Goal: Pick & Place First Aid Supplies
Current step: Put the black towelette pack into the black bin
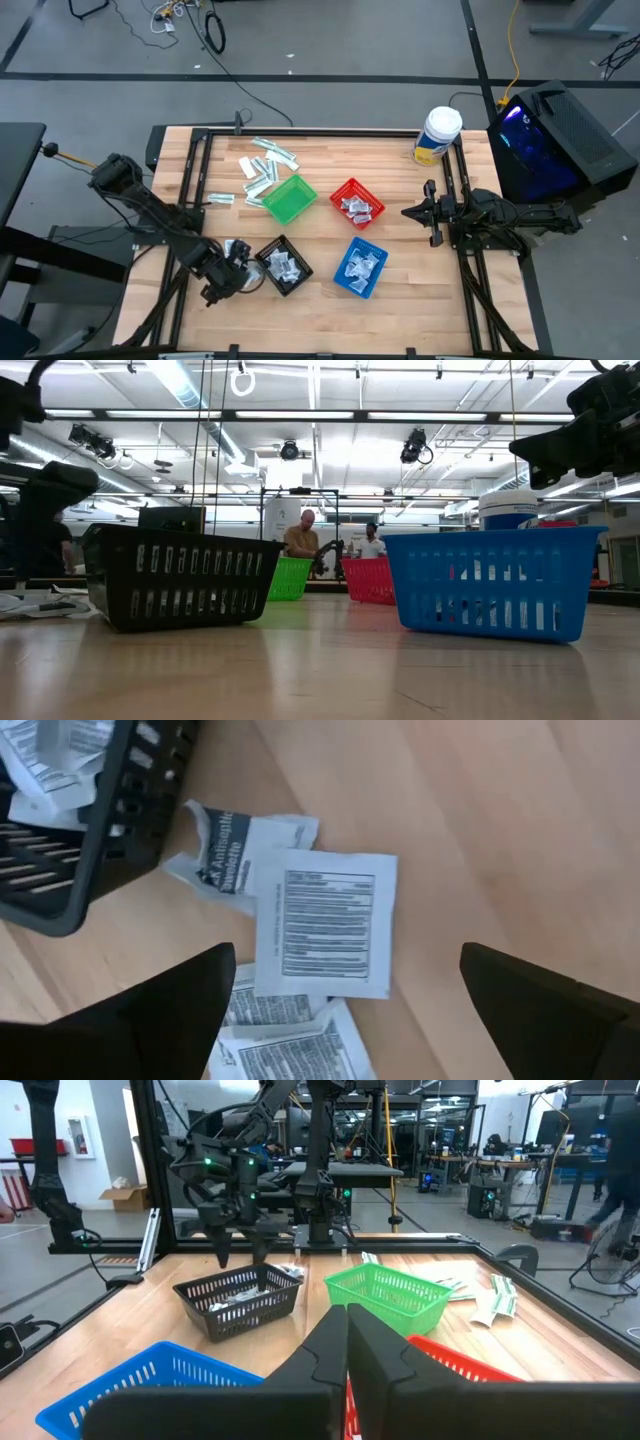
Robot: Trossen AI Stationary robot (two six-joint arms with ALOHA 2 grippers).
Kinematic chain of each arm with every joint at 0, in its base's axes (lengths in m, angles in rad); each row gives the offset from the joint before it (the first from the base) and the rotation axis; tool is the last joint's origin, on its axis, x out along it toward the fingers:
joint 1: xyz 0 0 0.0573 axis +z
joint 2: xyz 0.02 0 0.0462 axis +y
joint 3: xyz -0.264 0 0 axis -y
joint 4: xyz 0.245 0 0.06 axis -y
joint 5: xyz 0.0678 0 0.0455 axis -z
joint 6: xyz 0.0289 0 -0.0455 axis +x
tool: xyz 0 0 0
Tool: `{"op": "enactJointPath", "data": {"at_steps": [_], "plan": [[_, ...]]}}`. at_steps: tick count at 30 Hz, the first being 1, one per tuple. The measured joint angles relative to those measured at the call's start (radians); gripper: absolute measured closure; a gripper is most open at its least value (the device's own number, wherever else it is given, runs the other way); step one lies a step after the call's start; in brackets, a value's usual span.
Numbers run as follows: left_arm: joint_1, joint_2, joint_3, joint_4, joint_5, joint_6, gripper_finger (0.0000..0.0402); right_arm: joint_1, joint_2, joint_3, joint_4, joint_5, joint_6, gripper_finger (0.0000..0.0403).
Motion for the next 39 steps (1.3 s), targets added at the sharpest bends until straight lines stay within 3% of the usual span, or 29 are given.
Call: {"op": "enactJointPath", "data": {"at_steps": [12, 39], "plan": [[0.059, 0.023, -0.004, 0.033, 0.034, -0.006, 0.0009, 0.000, 0.000, 0.000, 0.000, 0.000, 0.000, 0.0390], [0.057, 0.035, -0.004, 0.021, 0.024, -0.024, 0.0010, 0.000, 0.000, 0.000, 0.000, 0.000, 0.000, 0.0390]]}}
